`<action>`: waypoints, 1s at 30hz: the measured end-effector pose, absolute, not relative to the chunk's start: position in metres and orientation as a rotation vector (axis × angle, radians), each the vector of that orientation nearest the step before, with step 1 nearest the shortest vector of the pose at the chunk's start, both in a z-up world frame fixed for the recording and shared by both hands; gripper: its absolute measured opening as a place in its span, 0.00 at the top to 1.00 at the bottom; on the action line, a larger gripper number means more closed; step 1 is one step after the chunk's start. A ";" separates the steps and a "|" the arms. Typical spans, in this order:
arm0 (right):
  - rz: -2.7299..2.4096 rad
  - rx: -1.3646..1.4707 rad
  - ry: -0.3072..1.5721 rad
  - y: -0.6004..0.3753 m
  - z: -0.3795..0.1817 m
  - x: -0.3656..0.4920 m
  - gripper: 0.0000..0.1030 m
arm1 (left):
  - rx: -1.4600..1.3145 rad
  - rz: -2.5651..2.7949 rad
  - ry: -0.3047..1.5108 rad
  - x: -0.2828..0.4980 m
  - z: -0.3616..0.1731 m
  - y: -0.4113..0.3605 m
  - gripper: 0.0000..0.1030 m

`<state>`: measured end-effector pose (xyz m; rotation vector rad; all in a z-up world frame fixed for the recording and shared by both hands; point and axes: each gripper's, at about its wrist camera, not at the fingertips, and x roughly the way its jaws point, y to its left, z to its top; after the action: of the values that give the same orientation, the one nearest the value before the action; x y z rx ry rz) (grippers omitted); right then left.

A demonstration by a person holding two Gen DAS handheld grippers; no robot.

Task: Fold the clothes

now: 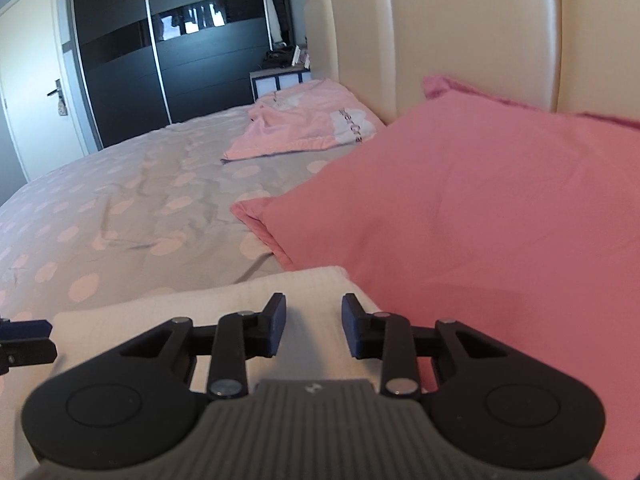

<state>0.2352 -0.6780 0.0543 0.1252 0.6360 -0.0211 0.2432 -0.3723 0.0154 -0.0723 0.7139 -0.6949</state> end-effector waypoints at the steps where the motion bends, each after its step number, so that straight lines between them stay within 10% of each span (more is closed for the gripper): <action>1: -0.022 0.124 0.647 -0.678 0.049 0.239 0.67 | -0.076 -0.691 0.730 0.246 0.011 -0.373 0.65; 12: -0.038 0.114 0.659 -0.679 0.034 0.235 0.65 | -0.062 -0.682 0.703 0.232 0.015 -0.367 0.63; 30: 0.139 0.102 0.542 -0.581 0.150 0.147 0.34 | -0.033 -0.701 0.552 0.131 0.123 -0.270 0.54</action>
<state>0.1475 -0.5808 0.1503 0.1017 0.5422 0.1385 0.1310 -0.2699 0.1234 -0.0334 0.5522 -0.7013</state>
